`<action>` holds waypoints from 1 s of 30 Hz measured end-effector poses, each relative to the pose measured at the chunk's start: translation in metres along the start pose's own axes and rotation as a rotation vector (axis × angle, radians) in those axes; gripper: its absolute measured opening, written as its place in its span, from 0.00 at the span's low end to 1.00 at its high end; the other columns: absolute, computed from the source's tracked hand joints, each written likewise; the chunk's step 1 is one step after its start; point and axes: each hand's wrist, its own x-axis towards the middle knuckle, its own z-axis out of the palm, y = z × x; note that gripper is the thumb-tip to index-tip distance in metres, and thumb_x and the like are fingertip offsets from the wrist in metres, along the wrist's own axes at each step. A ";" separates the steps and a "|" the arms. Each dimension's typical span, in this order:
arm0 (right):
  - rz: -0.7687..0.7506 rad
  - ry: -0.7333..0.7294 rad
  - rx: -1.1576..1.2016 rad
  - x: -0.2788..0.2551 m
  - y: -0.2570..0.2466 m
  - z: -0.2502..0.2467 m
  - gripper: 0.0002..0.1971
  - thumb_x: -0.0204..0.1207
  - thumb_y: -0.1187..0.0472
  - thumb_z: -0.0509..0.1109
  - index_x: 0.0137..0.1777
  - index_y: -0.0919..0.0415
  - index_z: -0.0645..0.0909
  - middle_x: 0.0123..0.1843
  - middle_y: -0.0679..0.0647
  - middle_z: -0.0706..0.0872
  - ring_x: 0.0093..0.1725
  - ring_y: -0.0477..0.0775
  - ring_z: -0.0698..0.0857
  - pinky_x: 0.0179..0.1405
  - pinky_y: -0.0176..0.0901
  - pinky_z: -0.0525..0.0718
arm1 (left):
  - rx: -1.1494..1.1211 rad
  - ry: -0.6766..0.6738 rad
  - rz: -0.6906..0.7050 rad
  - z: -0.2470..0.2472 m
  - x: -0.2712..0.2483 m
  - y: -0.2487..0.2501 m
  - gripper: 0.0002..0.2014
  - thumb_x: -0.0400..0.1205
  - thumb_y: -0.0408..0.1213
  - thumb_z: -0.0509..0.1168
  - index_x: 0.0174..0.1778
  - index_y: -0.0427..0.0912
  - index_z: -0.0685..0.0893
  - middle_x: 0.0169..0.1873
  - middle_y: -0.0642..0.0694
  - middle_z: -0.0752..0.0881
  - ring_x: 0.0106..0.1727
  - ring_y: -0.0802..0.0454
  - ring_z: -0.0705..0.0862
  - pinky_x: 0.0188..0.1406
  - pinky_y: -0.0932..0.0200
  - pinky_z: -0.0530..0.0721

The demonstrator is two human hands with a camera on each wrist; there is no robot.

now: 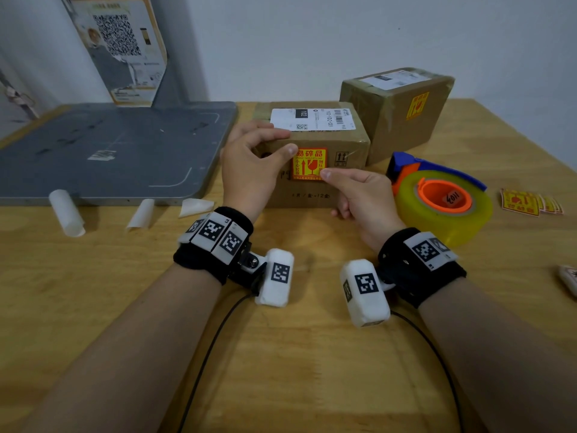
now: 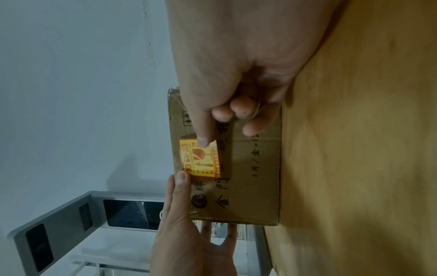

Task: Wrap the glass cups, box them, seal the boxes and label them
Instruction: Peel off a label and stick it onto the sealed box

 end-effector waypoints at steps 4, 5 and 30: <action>0.011 0.023 -0.007 0.001 0.001 -0.001 0.06 0.77 0.57 0.81 0.51 0.58 0.94 0.21 0.52 0.76 0.22 0.48 0.71 0.27 0.41 0.84 | -0.013 0.005 -0.004 0.000 0.000 0.000 0.10 0.76 0.42 0.81 0.50 0.59 0.92 0.59 0.63 0.82 0.63 0.72 0.77 0.65 0.69 0.79; 0.020 0.037 -0.004 0.002 0.002 -0.001 0.06 0.77 0.58 0.82 0.50 0.58 0.94 0.20 0.52 0.75 0.21 0.48 0.71 0.28 0.42 0.84 | -0.011 0.007 -0.005 0.000 0.000 0.001 0.10 0.76 0.42 0.81 0.51 0.59 0.92 0.59 0.63 0.82 0.63 0.71 0.77 0.66 0.66 0.80; -0.430 0.022 -0.956 0.024 -0.061 0.025 0.22 0.63 0.31 0.82 0.56 0.34 0.87 0.66 0.37 0.75 0.75 0.53 0.64 0.61 0.48 0.59 | -0.035 0.024 0.001 0.003 0.002 -0.001 0.10 0.74 0.42 0.82 0.47 0.61 0.92 0.55 0.65 0.82 0.66 0.57 0.81 0.72 0.52 0.80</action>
